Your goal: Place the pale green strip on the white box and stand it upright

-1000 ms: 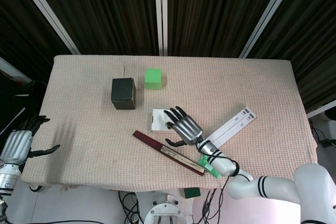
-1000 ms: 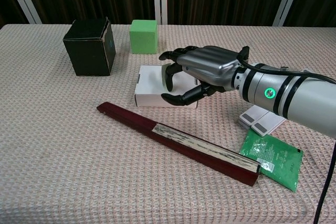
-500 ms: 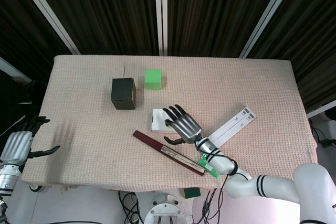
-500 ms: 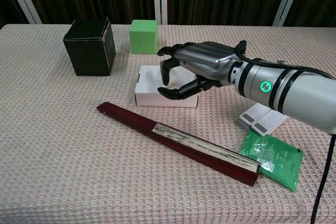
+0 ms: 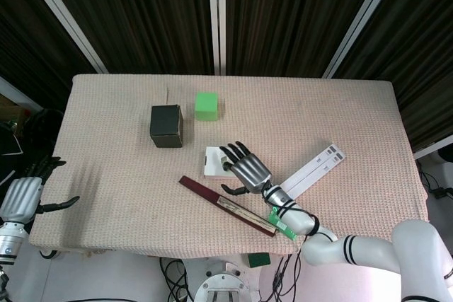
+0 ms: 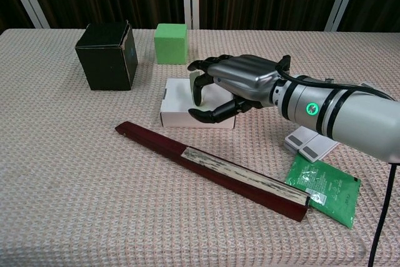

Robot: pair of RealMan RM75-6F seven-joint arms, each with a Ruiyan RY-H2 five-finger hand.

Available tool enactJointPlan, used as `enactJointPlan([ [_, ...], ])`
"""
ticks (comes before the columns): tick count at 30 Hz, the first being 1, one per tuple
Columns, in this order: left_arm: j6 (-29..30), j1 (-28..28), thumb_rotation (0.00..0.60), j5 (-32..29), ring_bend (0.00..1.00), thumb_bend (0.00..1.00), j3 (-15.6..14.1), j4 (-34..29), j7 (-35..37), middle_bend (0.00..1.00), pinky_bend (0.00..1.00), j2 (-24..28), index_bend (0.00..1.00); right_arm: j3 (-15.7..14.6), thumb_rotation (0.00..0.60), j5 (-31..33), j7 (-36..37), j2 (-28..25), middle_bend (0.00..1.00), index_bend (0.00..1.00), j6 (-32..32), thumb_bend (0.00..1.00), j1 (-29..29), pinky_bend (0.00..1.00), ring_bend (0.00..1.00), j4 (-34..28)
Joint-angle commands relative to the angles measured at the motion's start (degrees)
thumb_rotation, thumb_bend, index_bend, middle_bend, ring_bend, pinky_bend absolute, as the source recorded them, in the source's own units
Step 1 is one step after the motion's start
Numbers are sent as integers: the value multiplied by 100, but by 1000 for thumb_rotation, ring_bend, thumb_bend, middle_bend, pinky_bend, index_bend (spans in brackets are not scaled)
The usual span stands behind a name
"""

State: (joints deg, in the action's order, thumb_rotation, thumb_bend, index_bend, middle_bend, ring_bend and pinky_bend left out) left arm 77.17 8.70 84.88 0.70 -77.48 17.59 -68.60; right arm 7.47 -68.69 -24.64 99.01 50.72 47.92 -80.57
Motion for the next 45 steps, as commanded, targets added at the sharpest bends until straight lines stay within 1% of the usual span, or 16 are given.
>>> enactJointPlan([
  [1, 2, 0, 279, -1, 45, 0, 3, -4, -1, 134, 158, 1, 191, 27, 194, -64, 73, -35, 0, 360, 68, 372, -21, 0, 0, -44],
  [7, -16, 15, 278, -4, 45, 0, 11, -9, -11, 134, 158, -5, 191, 61, 193, -171, 190, -111, 0, 347, 159, 372, -48, 0, 0, -95],
  [17, -41, 20, 277, -51, 45, 0, 34, -21, -9, 134, 159, 31, 191, 59, 194, -119, 190, 15, 0, 342, 3, 371, 28, 0, 0, 116],
  [24, -17, 21, 281, -43, 45, 0, 48, -67, -20, 134, 158, 73, 191, 43, 193, -130, 253, 18, 0, 341, -29, 371, 25, 0, 0, 148],
  [28, 18, 15, 279, -36, 45, 0, 59, -109, -29, 134, 158, 100, 191, 63, 194, -441, 548, -50, 0, 323, 165, 372, -14, 0, 0, 41],
  [30, 50, 11, 279, -13, 45, 0, 60, -154, -49, 134, 158, 129, 191, 46, 192, -744, 793, -154, 0, 281, 369, 371, -66, 0, 0, -25],
  [33, 124, -5, 279, 35, 45, 0, 56, -232, -97, 134, 158, 176, 191, -52, 189, -1162, 1086, -477, 0, 193, 779, 354, -254, 0, 0, -278],
  [34, 148, -13, 280, 53, 45, 0, 51, -263, -113, 134, 158, 193, 191, -111, 187, -1297, 1111, -674, 0, 171, 983, 348, -374, 0, 0, -426],
  [36, 181, -23, 280, 77, 44, 0, 44, -304, -142, 134, 158, 214, 191, -219, 182, -1456, 1043, -1016, 0, 147, 1327, 337, -605, 0, 0, -659],
  [38, 233, -38, 277, 114, 45, 0, 35, -348, -200, 134, 158, 226, 191, -370, 180, -1544, 932, -1450, 0, 129, 1775, 326, -967, 0, 0, -915],
  [40, 320, -59, 279, 175, 45, 0, 23, -383, -281, 134, 159, 222, 191, -514, 181, -1452, 840, -1893, 0, 92, 2201, 316, -1396, 0, 0, -1133],
  [42, 416, -80, 279, 237, 45, 0, 17, -395, -390, 134, 158, 200, 191, -613, 182, -1310, 806, -2212, 0, 33, 2571, 287, -1781, 0, 0, -1220],
  [43, 487, -96, 278, 274, 45, 0, 17, -389, -500, 134, 158, 174, 190, -674, 182, -1205, 769, -2372, 0, 11, 2811, 260, -2036, 0, 0, -1189],
  [45, 600, -124, 278, 324, 45, 0, 21, -367, -693, 134, 158, 121, 186, -762, 182, -1036, 760, -2521, 0, 0, 3121, 193, -2402, 0, 0, -1069],
])
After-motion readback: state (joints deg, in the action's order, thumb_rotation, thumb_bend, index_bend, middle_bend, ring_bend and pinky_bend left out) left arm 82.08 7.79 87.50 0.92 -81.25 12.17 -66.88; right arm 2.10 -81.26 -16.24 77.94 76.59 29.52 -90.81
